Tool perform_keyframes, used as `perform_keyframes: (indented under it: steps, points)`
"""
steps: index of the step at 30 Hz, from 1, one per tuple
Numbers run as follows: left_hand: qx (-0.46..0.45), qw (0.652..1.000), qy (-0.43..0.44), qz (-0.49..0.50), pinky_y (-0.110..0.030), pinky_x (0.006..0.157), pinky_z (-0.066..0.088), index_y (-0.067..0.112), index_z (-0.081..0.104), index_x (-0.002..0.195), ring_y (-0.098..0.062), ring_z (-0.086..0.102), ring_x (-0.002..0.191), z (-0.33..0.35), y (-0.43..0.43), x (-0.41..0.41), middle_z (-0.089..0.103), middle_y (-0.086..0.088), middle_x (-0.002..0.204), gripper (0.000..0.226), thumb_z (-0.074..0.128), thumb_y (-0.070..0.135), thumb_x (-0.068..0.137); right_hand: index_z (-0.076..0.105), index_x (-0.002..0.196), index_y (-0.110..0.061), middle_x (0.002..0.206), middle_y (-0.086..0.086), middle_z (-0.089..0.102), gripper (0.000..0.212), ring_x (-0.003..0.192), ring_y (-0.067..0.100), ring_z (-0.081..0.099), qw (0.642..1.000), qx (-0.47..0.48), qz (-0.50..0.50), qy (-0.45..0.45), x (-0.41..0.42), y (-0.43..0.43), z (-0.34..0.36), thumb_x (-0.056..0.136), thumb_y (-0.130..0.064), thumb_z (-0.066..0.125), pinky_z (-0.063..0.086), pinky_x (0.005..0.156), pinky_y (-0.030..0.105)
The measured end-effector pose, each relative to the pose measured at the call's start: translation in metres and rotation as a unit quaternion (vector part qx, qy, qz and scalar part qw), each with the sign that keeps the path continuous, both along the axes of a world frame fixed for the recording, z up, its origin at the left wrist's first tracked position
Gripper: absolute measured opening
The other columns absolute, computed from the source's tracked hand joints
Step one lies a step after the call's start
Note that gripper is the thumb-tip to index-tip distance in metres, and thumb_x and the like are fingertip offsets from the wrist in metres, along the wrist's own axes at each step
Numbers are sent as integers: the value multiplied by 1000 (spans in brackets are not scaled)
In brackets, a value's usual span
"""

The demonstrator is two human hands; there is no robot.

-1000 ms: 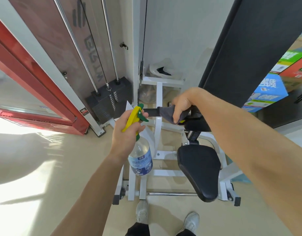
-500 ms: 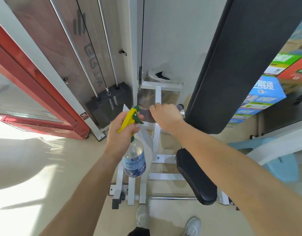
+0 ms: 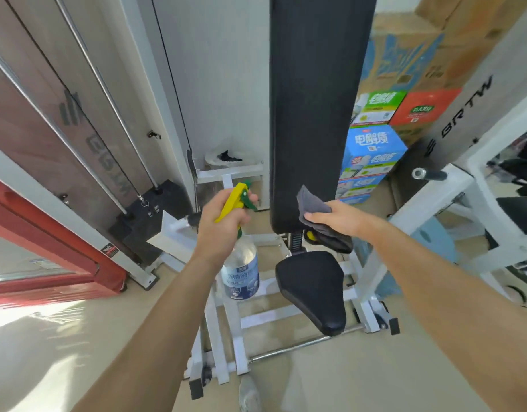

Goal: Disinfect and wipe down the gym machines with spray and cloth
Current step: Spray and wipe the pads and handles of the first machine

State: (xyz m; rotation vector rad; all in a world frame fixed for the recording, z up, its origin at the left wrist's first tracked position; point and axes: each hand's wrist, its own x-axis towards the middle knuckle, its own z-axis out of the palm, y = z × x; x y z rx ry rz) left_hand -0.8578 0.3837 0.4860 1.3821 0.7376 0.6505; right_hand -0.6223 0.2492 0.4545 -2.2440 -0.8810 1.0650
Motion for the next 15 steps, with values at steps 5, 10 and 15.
perform_keyframes:
  steps: [5,10,15]
  points:
    - [8,998,-11,-63,-31,87,53,13,73,107,-19,69,109,24,-72,53,76,-4,106,42,53,-5,75,67,109,-9,100,7,71,29,93,19,67,976,112,-174,68,19,-93,32,96,-34,62,53,76,23]
    - [-4,994,-36,-100,-45,99,56,26,76,93,-29,69,116,48,-158,97,77,-5,105,43,53,2,66,69,87,-14,84,6,70,17,77,19,66,944,172,-280,41,42,-199,66,91,-31,66,48,73,30]
    - [29,984,-44,-172,-50,84,56,17,74,88,-33,69,104,67,-250,139,75,-11,101,34,54,3,63,69,99,-9,89,4,71,11,81,18,67,918,208,-337,7,64,-321,90,94,-19,68,54,75,31]
